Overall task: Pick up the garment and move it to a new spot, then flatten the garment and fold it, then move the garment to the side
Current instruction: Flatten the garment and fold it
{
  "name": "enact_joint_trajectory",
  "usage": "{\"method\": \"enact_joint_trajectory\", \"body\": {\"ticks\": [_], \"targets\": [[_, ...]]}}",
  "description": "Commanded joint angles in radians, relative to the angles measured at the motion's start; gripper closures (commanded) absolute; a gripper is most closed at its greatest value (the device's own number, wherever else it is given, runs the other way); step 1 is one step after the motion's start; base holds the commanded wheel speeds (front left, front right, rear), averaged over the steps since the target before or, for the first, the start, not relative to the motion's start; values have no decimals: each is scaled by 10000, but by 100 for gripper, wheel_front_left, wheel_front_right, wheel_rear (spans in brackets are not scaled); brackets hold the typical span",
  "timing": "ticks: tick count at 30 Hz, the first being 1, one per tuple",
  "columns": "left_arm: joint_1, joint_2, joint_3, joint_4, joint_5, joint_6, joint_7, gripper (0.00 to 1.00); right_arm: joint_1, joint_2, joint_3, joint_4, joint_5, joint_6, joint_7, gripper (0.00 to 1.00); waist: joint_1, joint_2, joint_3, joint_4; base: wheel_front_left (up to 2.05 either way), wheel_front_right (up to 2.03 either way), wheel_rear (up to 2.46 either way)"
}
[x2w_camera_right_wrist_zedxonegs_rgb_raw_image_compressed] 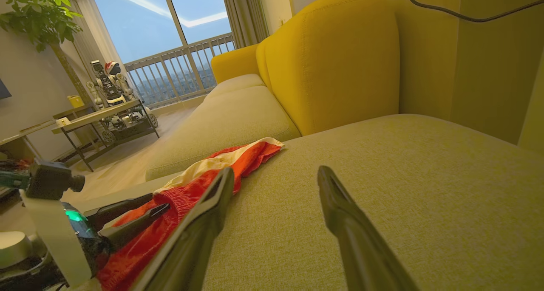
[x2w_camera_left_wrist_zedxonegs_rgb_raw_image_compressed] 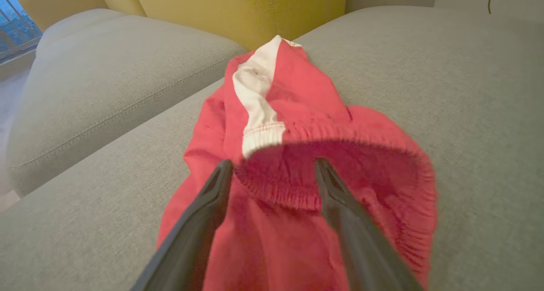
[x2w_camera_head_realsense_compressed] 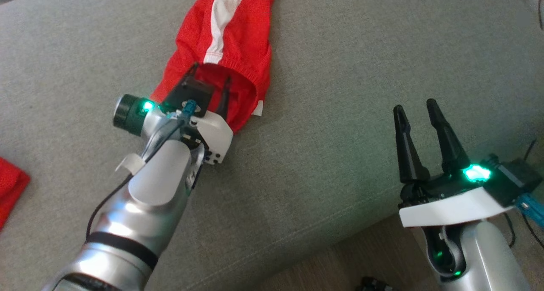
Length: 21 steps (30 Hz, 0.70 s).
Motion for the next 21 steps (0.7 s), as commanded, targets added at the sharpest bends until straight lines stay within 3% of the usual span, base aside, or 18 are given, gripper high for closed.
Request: {"method": "enact_joint_trajectory", "body": {"ticks": [1,8,9,10,14,21], "targets": [[-559,114,338,-166,23,130,-119,0,-265,-1,263,-374,63,-2,-91,0,-1,0,36,-40,0,0,0],[-922,89,363,72,-58,246,-211,0,-339,-1,392,-372,132,-2,-91,0,-1,0,147,-99,0,0,0],[-953,87,346,106,-70,212,-215,55,-352,-1,405,-369,135,-2,-91,0,-1,0,160,-104,0,0,0],[-987,84,329,110,-81,169,-217,100,-367,-1,413,-365,137,-2,-91,0,-1,0,173,-106,0,0,0],[-1103,79,276,-371,-18,130,-220,100,-413,-1,408,-329,117,-2,-91,0,-1,0,176,-70,0,0,0],[-813,46,-54,-2742,94,103,-222,100,-413,-1,117,-110,127,-2,-91,0,-1,0,-286,206,0,0,0]]}}
